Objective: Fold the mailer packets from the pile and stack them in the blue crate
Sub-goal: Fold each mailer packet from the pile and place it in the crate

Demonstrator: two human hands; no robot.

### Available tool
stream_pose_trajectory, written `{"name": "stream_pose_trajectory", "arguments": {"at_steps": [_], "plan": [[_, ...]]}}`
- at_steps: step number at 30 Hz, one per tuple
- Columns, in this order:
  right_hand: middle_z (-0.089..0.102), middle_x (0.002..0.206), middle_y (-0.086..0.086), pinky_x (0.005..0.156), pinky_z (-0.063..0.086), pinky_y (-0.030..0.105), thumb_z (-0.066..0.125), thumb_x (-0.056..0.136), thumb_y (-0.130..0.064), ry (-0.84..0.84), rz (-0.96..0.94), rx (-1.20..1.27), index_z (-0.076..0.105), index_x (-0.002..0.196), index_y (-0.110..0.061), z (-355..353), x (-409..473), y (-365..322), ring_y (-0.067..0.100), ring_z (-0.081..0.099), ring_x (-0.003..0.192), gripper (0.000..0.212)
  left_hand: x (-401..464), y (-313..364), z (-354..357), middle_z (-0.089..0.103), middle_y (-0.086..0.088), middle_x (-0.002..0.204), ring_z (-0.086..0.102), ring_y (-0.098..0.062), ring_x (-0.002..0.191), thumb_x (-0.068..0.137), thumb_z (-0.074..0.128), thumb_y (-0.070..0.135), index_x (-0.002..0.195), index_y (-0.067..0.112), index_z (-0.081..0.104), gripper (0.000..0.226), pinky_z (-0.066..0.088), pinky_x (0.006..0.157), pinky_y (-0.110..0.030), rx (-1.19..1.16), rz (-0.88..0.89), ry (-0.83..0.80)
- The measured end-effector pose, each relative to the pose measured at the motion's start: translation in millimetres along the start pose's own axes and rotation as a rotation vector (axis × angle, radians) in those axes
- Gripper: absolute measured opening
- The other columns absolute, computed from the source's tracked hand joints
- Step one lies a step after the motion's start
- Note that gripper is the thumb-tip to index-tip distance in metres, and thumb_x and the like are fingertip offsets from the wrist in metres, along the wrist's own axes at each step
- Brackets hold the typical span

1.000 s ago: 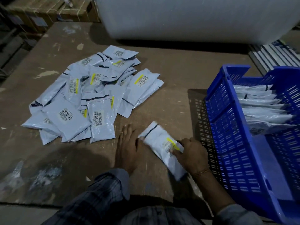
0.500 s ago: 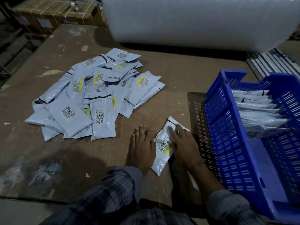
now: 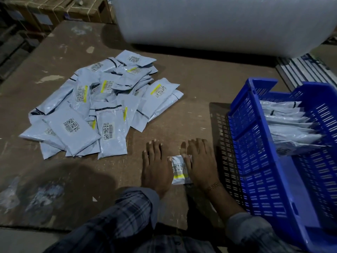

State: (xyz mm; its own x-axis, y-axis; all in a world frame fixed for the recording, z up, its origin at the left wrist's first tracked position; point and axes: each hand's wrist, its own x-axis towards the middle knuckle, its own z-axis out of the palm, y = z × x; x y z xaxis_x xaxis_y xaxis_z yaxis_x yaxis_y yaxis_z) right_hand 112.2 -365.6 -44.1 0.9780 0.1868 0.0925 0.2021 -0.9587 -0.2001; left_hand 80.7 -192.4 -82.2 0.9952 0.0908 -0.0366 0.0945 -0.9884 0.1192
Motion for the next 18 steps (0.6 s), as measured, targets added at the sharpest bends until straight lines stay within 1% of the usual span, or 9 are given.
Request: {"name": "stream_pose_trajectory", "arguments": {"at_steps": [1, 3, 5, 7, 10, 13, 14, 16, 18], "plan": [[0.041, 0.159, 0.017, 0.121, 0.03, 0.049, 0.039, 0.102, -0.051, -0.052, 0.009, 0.021, 0.047, 0.152, -0.017, 6.5, 1.9, -0.8, 0.038, 0.034, 0.148, 0.061, -0.2, 0.1, -0.3, 0.005, -0.023, 0.175, 0.004, -0.042, 0.162, 0.108, 0.011, 0.038, 0.168, 0.006, 0.015, 0.068, 0.013, 0.127, -0.059, 0.007, 0.018, 0.001], [0.027, 0.168, 0.018, 0.124, 0.023, 0.052, 0.031, 0.103, -0.053, -0.089, 0.052, 0.001, 0.037, 0.159, -0.02, 18.1, 2.4, -3.4, 0.04, 0.02, 0.155, 0.066, 0.1, 1.4, -1.4, 0.006, -0.022, 0.175, 0.005, -0.042, 0.162, 0.108, 0.013, 0.036, 0.168, 0.004, 0.013, 0.068, 0.012, 0.127, -0.059, 0.014, 0.031, 0.007], [0.019, 0.17, 0.018, 0.125, 0.018, 0.056, 0.033, 0.103, -0.049, -0.073, 0.047, -0.07, 0.03, 0.163, -0.022, 23.6, 3.6, -6.2, 0.042, 0.012, 0.157, 0.065, 1.6, 5.5, 0.2, 0.01, -0.022, 0.175, 0.007, -0.042, 0.162, 0.109, 0.012, 0.036, 0.167, 0.003, 0.016, 0.067, 0.013, 0.127, -0.059, 0.011, 0.02, 0.031], [0.014, 0.171, 0.02, 0.125, 0.016, 0.058, 0.037, 0.103, -0.041, -0.067, 0.02, -0.109, 0.026, 0.164, -0.02, 26.8, 6.6, -9.0, 0.044, 0.005, 0.158, 0.066, 2.8, 9.9, 2.4, 0.014, -0.022, 0.174, 0.011, -0.043, 0.161, 0.111, 0.013, 0.034, 0.166, 0.002, 0.019, 0.064, 0.014, 0.128, -0.06, -0.016, 0.012, 0.053], [0.016, 0.17, 0.022, 0.126, 0.014, 0.058, 0.038, 0.105, -0.032, -0.033, -0.013, -0.119, 0.03, 0.163, -0.016, 34.6, 12.4, -11.2, 0.045, 0.006, 0.158, 0.06, 1.5, 12.7, 8.2, 0.014, -0.022, 0.174, 0.012, -0.042, 0.162, 0.112, 0.015, 0.031, 0.166, 0.001, 0.02, 0.062, 0.014, 0.127, -0.06, -0.005, 0.021, 0.07], [0.022, 0.169, 0.022, 0.127, 0.014, 0.055, 0.034, 0.106, -0.029, -0.049, -0.03, -0.12, 0.032, 0.162, -0.014, 37.7, 14.1, -10.6, 0.045, 0.008, 0.158, 0.058, 5.7, 11.8, 10.0, 0.014, -0.022, 0.174, 0.012, -0.041, 0.162, 0.113, 0.022, 0.035, 0.166, 0.001, 0.02, 0.063, 0.015, 0.128, -0.06, -0.013, 0.034, 0.064], [0.022, 0.168, 0.021, 0.127, 0.014, 0.054, 0.034, 0.106, -0.029, -0.052, -0.027, -0.11, 0.031, 0.162, -0.014, 37.2, 13.9, -10.7, 0.044, 0.009, 0.158, 0.058, 8.1, 12.0, 10.1, 0.016, -0.023, 0.174, 0.014, -0.041, 0.161, 0.114, 0.017, 0.035, 0.165, 0.0, 0.021, 0.063, 0.017, 0.127, -0.06, -0.021, 0.034, 0.065], [0.02, 0.169, 0.02, 0.127, 0.015, 0.053, 0.035, 0.106, -0.03, -0.052, -0.003, -0.073, 0.029, 0.163, -0.014, 35.7, 8.8, -10.6, 0.041, 0.008, 0.158, 0.059, 11.1, 14.0, 6.7, 0.017, -0.025, 0.173, 0.017, -0.041, 0.161, 0.112, 0.001, 0.034, 0.165, -0.001, 0.022, 0.066, 0.019, 0.127, -0.06, -0.041, 0.027, 0.057], [0.016, 0.171, 0.018, 0.128, 0.013, 0.051, 0.034, 0.105, -0.032, -0.053, 0.025, -0.053, 0.025, 0.164, -0.014, 35.8, -2.8, -11.9, 0.037, 0.005, 0.16, 0.062, 12.4, 15.2, 1.8, 0.017, -0.025, 0.172, 0.018, -0.041, 0.161, 0.111, -0.007, 0.037, 0.165, -0.002, 0.023, 0.073, 0.019, 0.127, -0.06, -0.044, 0.025, 0.052]]}}
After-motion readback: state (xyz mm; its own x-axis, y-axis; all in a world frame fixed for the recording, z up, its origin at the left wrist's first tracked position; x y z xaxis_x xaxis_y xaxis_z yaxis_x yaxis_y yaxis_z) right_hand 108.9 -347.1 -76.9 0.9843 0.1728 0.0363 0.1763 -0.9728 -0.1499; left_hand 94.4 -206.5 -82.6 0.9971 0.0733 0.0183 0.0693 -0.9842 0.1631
